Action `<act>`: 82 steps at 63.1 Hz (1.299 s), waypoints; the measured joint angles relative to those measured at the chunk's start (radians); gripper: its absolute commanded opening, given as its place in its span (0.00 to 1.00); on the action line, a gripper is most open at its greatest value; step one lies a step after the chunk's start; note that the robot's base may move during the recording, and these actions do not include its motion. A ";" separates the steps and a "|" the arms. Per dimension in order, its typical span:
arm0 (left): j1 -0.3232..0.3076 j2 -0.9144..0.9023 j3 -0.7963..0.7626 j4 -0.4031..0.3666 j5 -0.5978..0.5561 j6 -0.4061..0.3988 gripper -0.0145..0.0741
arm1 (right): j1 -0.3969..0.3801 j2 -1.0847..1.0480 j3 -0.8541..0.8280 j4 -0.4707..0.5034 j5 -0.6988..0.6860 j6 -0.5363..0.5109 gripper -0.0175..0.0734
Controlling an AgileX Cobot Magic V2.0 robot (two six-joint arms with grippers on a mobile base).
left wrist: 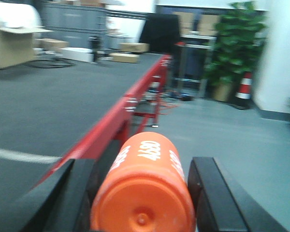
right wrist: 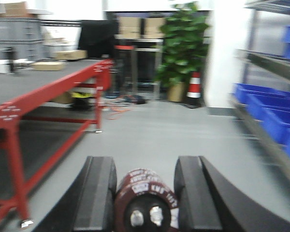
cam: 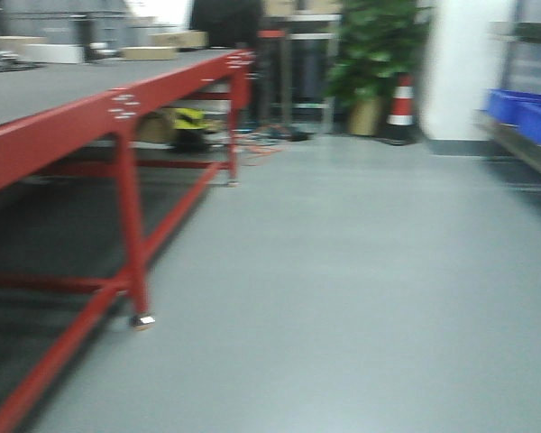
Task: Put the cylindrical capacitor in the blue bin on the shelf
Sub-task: 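Drive the base to the shelf of blue bins holding both cylinders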
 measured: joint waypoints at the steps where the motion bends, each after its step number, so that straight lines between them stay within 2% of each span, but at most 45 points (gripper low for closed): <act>1: 0.000 0.000 0.000 0.000 0.000 0.000 0.04 | 0.000 0.000 0.000 0.000 0.000 0.000 0.01; 82: 0.000 0.000 0.002 0.001 -0.004 0.000 0.04 | 0.000 -0.008 0.000 0.000 -0.004 0.000 0.01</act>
